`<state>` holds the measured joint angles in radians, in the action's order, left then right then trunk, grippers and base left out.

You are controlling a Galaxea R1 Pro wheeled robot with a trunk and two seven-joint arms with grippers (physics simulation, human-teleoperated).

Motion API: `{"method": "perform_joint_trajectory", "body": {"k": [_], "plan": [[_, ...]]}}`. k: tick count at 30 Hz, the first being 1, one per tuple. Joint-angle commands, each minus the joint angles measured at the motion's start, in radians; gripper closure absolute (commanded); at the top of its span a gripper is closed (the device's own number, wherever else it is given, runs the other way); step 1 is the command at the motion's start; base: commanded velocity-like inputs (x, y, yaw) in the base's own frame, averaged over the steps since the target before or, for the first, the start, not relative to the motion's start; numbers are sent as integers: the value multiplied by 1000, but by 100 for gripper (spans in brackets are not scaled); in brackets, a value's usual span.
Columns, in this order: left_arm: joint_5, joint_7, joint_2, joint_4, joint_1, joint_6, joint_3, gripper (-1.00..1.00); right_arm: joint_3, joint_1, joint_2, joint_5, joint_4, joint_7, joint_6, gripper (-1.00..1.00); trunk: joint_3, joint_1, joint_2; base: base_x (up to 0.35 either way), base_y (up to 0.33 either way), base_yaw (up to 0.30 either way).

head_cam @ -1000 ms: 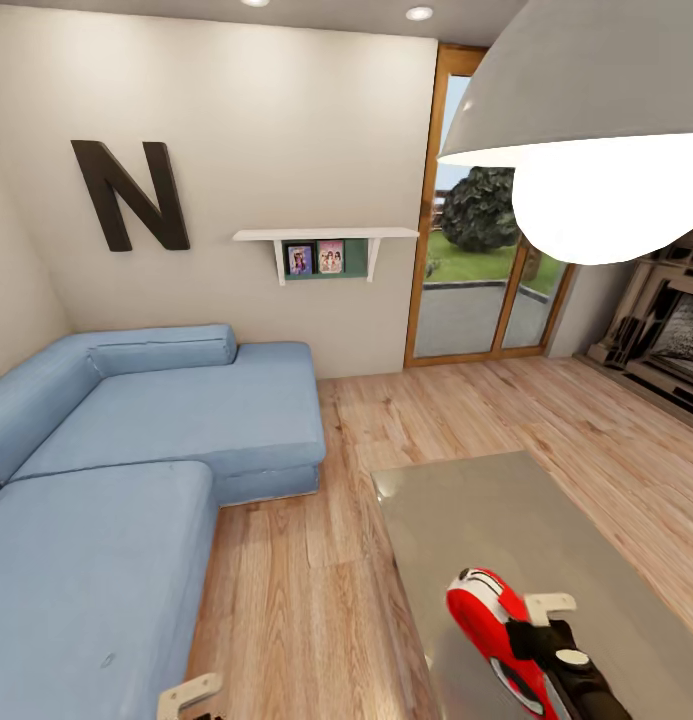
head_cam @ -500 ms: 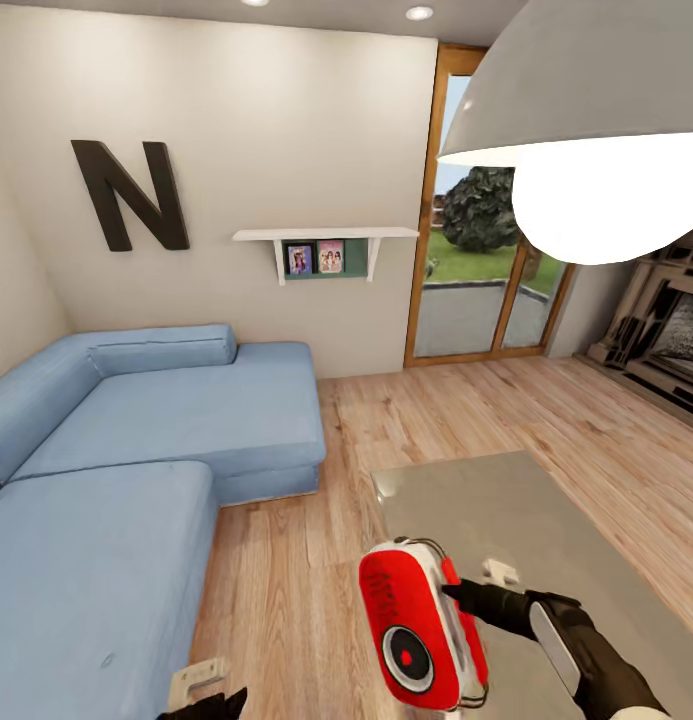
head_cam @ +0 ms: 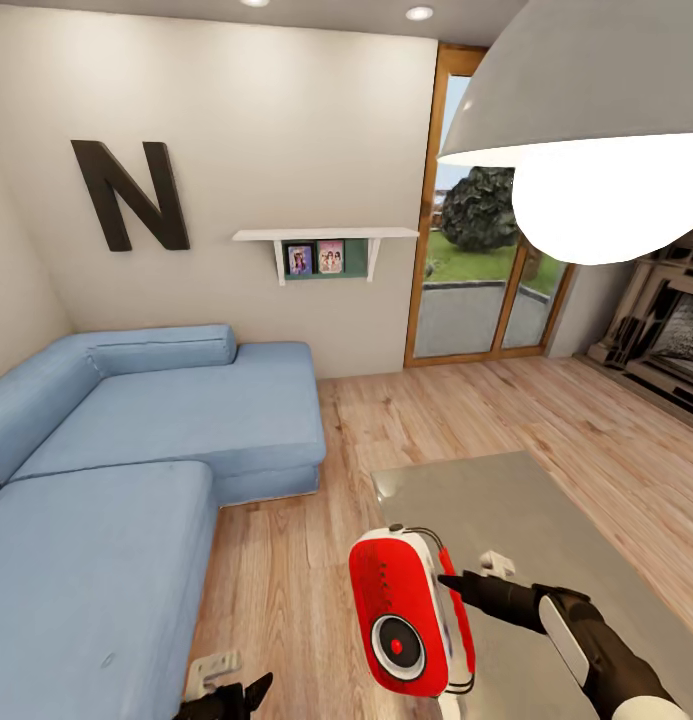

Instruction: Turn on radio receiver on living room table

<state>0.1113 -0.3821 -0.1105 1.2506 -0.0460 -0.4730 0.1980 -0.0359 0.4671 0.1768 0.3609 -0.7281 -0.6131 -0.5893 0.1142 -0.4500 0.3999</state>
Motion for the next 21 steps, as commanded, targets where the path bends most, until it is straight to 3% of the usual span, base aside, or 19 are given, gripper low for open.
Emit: {"method": "perform_joint_trajectory", "body": {"k": [1, 3, 4, 5, 6, 8, 9, 10, 13, 17, 18, 19, 21], "plan": [[10, -5, 2, 0, 0, 1, 0, -100, 0, 0, 0, 9, -1, 0, -3, 100, 0, 0, 0, 0, 0, 0], [34, -18, 5, -5, 0, 2, 0, -100, 1, 1, 0, 6, -1, 1, -3, 100, 0, 0, 0, 0, 0, 0], [36, -19, 3, -5, 0, 3, -1, 100, 1, 1, 0, 5, -1, 1, -3, 100, 0, 0, 0, 0, 0, 0], [37, -20, 0, -7, 0, 15, -3, 100, 2, 1, 0, 5, -1, 0, -3, 100, 0, 0, 0, 0, 0, 0], [37, -24, -2, -10, 0, 93, -30, 100, 2, 1, 0, 6, -1, 1, -3, 100, 0, 0, 0, 0, 0, 0], [38, -45, 1, -8, 0, 107, -50, 100, 3, 1, 0, 6, -1, 1, -3, 100, 0, 0, 0, 0, 0, 0], [38, -140, 5, -7, 0, 113, -59, 100, 4, 1, 0, 4, -1, 0, -2, 100, 0, 0, 0, 0, 0, 0], [38, -182, 7, -7, 0, 113, -59, 100, 5, 1, 0, 3, -1, 0, -2, 100, 0, 0, 0, 0, 0, 0], [38, -266, 9, -8, 0, 114, -59, 100, 7, 1, -2, 3, -1, 0, -1, 100, 0, 0, 0, 0, 0, 0], [39, -327, 9, -8, 0, 114, -58, 100, 8, 1, -4, -15, -1, 0, -1, 100, 0, 0, 0, 0, 0, 0], [38, -369, 10, -8, 0, 113, -58, 100, 8, 1, -6, -38, -1, 0, -1, 100, 0, 0, 0, 0, 0, 0], [36, -453, 12, -8, 0, 113, -57, 100, 7, 1, -8, -56, -1, 0, -1, 100, 0, 0, 0, 0, 0, 0], [33, -523, 12, -8, 0, 114, -56, 100, 7, 1, -8, -59, -1, 0, -1, 100, 0, 0, 0, 0, 0, 0]]}}
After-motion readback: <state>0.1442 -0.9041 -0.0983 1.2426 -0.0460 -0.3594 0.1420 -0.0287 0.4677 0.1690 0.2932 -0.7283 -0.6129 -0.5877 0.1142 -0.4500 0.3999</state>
